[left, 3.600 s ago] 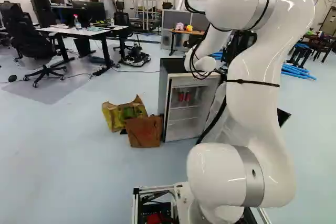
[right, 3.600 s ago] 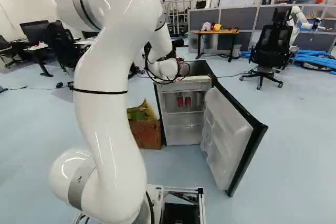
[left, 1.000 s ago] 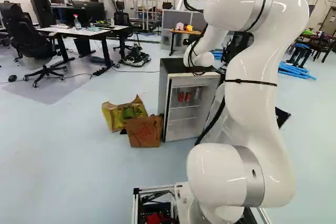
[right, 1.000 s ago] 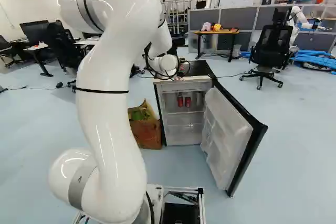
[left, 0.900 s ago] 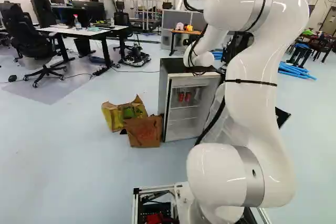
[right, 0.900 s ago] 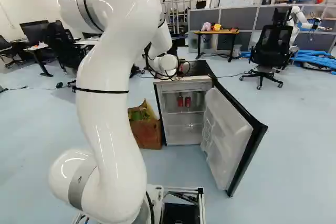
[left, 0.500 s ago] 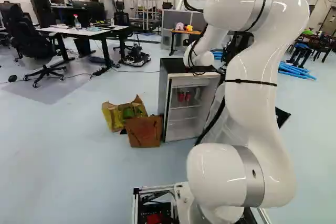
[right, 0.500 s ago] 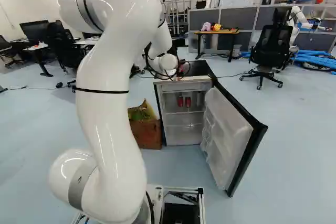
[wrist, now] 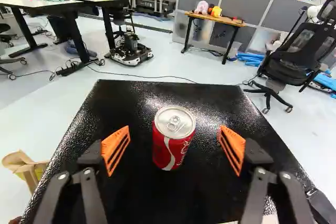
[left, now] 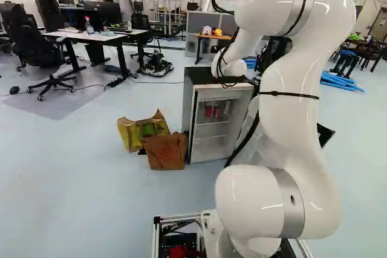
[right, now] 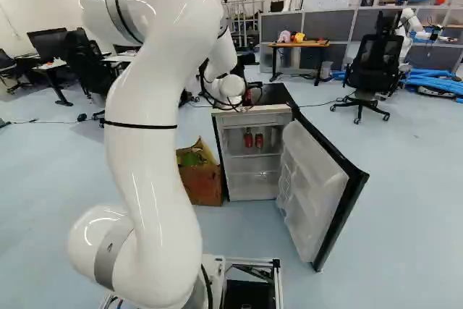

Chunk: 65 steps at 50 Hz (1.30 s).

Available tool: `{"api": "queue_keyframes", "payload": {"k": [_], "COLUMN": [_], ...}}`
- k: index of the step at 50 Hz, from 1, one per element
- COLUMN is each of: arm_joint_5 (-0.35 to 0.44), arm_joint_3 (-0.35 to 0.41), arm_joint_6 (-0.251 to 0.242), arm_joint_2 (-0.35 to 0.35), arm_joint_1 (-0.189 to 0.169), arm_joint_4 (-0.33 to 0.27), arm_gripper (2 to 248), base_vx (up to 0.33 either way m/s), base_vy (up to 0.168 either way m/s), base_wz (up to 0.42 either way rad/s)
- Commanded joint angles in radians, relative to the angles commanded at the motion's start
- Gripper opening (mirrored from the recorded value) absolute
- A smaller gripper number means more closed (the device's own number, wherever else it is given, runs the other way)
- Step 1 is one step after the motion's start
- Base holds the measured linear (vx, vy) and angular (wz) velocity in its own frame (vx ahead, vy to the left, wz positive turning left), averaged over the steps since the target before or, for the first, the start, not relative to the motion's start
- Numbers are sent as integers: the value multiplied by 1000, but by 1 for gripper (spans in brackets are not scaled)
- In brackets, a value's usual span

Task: Grab a drink from the fridge

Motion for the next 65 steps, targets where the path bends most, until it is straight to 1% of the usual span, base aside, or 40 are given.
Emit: {"api": "queue_keyframes", "payload": {"k": [3, 4, 12, 27, 41, 56, 65], "arm_joint_5": [0, 0, 0, 0, 0, -1, -17], "arm_joint_3": [1, 1, 21, 98, 154, 201, 225], "arm_joint_6": [0, 0, 0, 0, 0, 0, 0], "arm_joint_2": [0, 1, 16, 76, 121, 160, 195], "arm_joint_1": [0, 0, -2, -12, -40, -79, -105], "arm_joint_4": [0, 0, 0, 0, 0, 0, 0], "arm_gripper": [226, 247, 247, 247, 247, 247, 247], "base_vx": [0, 0, 0, 0, 0, 0, 0], "base_vy": [0, 0, 0, 0, 0, 0, 0], "base_wz": [0, 0, 0, 0, 0, 0, 0]}}
